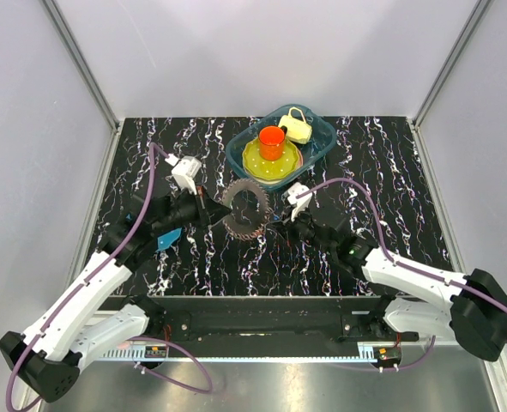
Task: Remove the keys from the keyring
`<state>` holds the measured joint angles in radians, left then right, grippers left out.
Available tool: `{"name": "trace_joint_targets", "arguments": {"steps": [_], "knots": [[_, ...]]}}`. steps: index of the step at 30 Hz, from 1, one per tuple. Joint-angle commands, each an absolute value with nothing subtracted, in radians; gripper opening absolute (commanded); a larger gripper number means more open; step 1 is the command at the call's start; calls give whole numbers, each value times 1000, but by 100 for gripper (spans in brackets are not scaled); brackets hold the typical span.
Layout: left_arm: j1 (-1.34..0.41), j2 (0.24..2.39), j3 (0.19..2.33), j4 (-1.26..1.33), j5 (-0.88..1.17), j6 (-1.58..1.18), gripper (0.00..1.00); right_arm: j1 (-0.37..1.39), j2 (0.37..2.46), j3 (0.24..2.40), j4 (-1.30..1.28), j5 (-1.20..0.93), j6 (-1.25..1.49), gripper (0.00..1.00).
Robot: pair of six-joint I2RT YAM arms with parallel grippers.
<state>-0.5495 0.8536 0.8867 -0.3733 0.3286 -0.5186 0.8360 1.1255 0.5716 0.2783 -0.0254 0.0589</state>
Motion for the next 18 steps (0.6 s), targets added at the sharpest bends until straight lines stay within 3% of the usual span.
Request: {"name": "trace_joint_targets", "arguments": {"steps": [1,7,18], "knots": [[-545,848,954,-342,290,-479,0,838,1124,578,429,-77,143,0],[-546,853,917,-270,436,-508,0,839,1155,597,434,-72,141,0],[-545,810,848,-396,246,-446,0,839,1089,637,290,17,17,0]]}}
